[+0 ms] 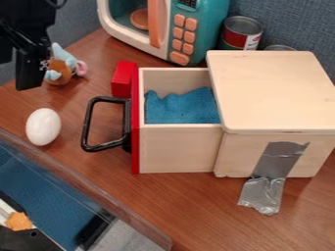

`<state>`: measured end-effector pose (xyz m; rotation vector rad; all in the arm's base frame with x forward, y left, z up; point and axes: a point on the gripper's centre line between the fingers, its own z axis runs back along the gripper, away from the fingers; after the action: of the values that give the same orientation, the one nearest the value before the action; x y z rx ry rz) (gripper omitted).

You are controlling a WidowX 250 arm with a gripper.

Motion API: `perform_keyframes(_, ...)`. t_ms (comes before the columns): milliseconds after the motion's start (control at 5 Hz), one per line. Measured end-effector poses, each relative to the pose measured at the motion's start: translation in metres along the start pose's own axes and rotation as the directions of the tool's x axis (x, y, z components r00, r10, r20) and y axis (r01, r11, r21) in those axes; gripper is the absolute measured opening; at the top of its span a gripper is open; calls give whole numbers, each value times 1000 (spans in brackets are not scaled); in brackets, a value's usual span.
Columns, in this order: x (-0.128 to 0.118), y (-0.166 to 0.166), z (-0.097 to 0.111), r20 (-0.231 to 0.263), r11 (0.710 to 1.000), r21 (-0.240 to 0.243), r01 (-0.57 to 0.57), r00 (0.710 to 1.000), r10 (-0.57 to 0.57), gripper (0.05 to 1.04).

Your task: Closed the drawer

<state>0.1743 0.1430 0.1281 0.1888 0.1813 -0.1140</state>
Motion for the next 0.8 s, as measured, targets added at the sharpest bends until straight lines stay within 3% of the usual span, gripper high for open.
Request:
perform_keyframes(200, -1, -3, -6, -16, 1000, -14, 8, 1000, -8, 1000)
perform_keyframes(800, 4, -18, -30, -9, 970, 84, 229, 973, -229, 1000)
